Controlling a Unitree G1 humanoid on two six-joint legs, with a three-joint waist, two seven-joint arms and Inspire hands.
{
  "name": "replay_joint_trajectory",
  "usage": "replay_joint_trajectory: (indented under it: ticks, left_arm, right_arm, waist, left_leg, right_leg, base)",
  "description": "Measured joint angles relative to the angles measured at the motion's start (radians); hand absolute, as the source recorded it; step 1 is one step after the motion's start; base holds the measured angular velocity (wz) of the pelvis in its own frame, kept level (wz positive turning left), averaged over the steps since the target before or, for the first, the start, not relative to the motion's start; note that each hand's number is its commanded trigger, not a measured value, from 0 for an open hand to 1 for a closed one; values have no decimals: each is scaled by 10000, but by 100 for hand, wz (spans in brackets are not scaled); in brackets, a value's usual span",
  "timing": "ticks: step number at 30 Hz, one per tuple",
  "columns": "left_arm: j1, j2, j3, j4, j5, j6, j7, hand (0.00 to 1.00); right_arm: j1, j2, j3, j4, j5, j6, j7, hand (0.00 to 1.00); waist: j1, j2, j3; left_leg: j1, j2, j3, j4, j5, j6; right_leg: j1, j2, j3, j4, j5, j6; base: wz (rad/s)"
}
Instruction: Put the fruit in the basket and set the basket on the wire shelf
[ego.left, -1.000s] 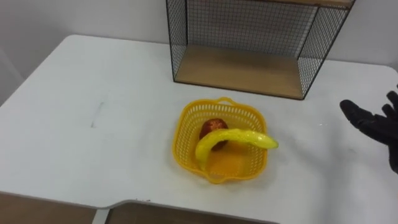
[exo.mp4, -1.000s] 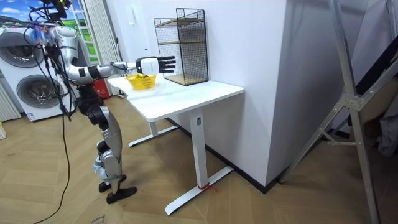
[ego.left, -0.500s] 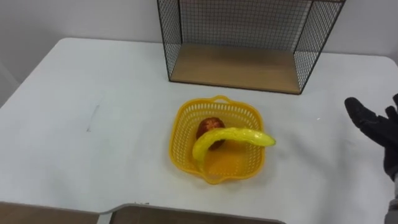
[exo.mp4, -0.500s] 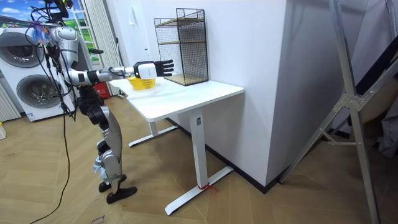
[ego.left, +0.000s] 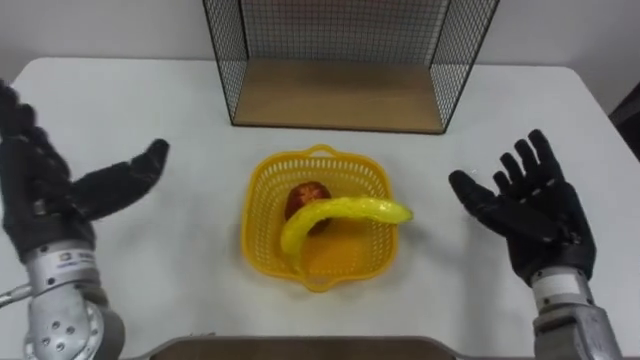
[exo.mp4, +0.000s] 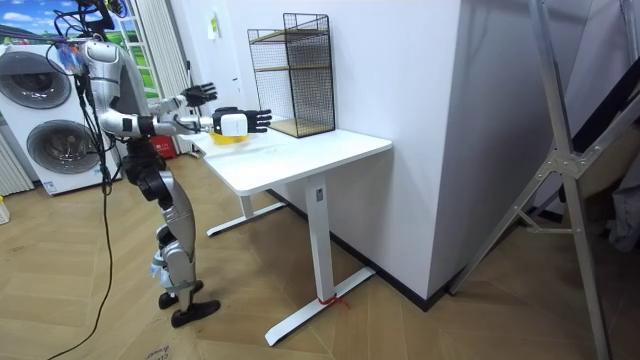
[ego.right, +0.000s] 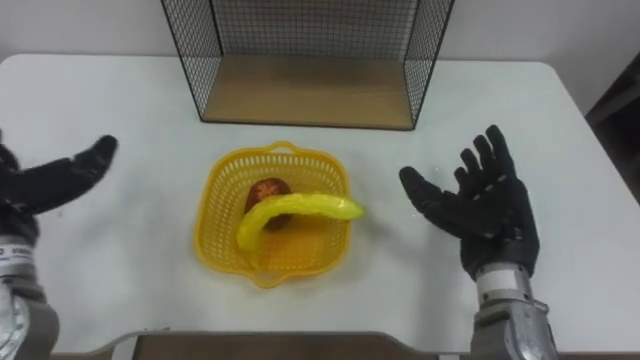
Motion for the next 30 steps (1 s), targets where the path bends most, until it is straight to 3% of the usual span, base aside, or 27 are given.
replay_joint_trajectory:
  ticks: [5, 8, 14, 24, 30]
  left_arm:
    - [10, -94, -772, 798, -1543, 0, -1546, 0]
    - [10, -284, -957, 1089, -2170, -1, -1954, 0]
    - [5, -318, -1273, 1181, -2276, -4, -2477, 0]
    - [5, -343, -1672, 1569, -2286, -3, -3243, 0]
    - [5, -362, -1943, 1570, -2775, 5, -3613, 0]
  right_arm:
    - [-134, 17, 643, 400, -12, 0, 265, 0]
    - [-231, 15, 856, 399, 122, -4, 519, 0]
    - [-348, 24, 1214, 625, 161, -209, 843, 0]
    - [-442, 396, 1232, 1097, 864, -209, 1398, 0]
    - [-470, 403, 1567, 1094, 1024, -203, 1672, 0]
  waist:
    - [-105, 5, -2]
    - [-113, -2, 0]
    - [-118, -65, 6]
    - [-143, -121, 5]
    - [-129, -158, -13]
  left_leg:
    - [3, 22, 44, -7, 0, 0]
    - [30, 28, 61, -13, 0, 0]
    - [76, 35, 108, -17, 0, 1]
    - [49, 83, 227, -161, -2, -1]
    - [-39, 83, 287, -140, 0, -1]
  right_leg:
    - [-18, 8, -16, 5, 0, -1]
    - [-5, 18, 14, 10, 3, -6]
    - [15, 35, 110, 21, 35, -24]
    - [-102, 92, 120, 22, 80, -49]
    - [-195, 88, 149, -3, 80, -48]
  base:
    - [-1]
    - [0]
    - [-2]
    - [-3]
    - [-2]
